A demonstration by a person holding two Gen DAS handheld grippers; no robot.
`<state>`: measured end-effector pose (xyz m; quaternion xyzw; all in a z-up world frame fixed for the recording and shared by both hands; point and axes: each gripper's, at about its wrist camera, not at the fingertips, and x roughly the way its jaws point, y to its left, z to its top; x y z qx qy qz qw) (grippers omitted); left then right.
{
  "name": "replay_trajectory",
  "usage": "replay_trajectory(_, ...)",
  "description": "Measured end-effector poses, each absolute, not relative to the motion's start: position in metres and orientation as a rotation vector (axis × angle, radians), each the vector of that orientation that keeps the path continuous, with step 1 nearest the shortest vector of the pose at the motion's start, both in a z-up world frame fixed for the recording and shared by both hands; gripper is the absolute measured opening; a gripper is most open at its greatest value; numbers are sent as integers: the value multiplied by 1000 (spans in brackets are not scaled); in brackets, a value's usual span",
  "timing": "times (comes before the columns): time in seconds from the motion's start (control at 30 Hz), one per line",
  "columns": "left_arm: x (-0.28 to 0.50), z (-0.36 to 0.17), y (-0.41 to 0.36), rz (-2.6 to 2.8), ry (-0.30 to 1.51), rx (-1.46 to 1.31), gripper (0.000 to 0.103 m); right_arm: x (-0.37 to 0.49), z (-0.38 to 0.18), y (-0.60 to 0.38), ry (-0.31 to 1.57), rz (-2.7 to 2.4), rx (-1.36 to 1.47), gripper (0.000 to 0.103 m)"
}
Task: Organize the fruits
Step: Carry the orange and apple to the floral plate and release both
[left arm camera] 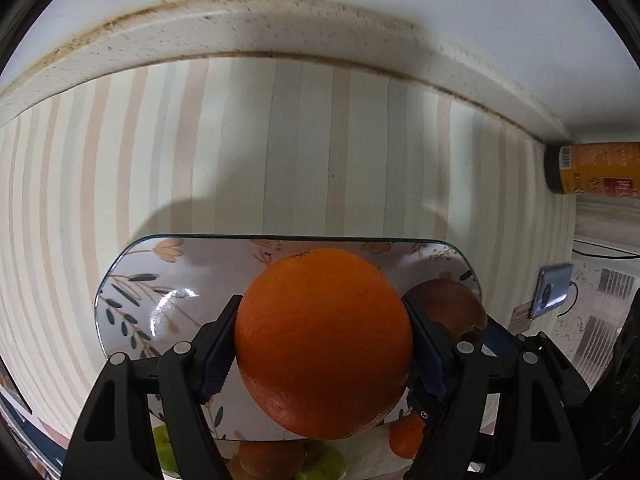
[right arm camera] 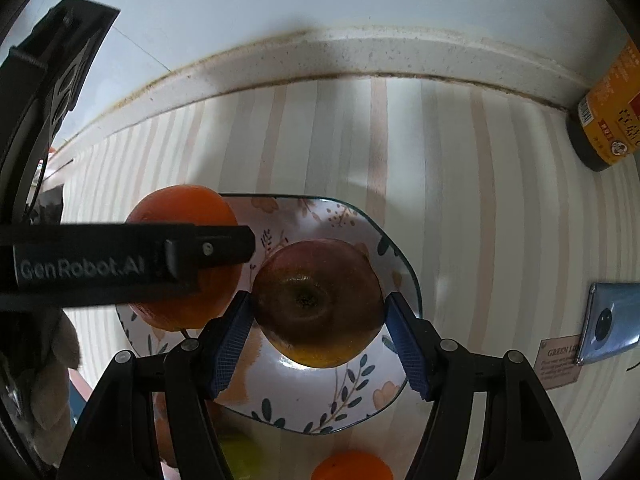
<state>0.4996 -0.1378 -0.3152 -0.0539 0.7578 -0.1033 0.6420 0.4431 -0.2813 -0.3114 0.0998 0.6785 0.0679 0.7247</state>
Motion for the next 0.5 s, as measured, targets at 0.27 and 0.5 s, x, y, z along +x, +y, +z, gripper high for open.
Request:
replay_trajectory(0.27, 497, -320, -147, -199, 1727, 13, 76, 453, -313, -275, 1530, 136, 257, 96)
replay_trajectory(0.5, 503, -288, -143, -247, 1650, -49, 90, 441, -300, -279, 1540, 90, 265, 96)
